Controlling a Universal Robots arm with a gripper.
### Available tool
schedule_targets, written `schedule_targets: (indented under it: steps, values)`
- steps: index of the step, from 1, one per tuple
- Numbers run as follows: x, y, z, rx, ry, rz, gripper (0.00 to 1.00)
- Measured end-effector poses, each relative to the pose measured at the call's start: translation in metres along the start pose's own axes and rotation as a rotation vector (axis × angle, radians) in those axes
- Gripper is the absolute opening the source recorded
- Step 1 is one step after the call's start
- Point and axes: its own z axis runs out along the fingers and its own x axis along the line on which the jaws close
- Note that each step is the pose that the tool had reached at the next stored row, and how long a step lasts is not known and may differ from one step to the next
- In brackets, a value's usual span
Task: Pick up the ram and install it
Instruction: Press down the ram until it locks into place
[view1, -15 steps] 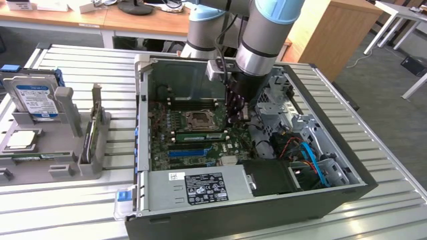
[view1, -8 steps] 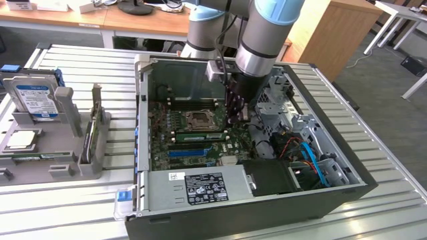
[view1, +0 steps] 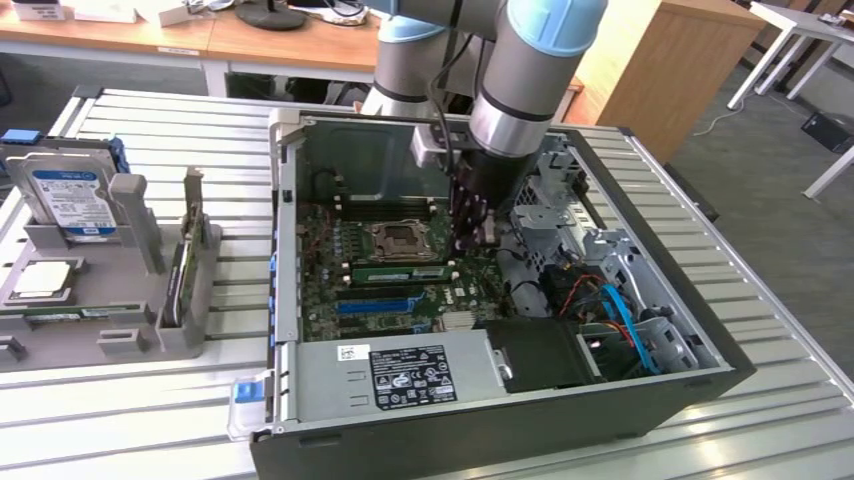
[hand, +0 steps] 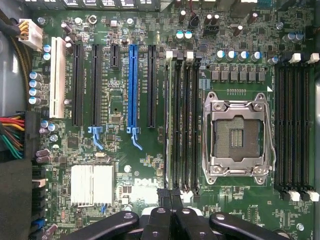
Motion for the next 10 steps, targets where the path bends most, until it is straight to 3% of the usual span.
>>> schedule_targets:
  steps: [10]
  values:
    - [0.0, -0.0002, 0.0052, 0.0011, 0.0, 0.0, 0.11]
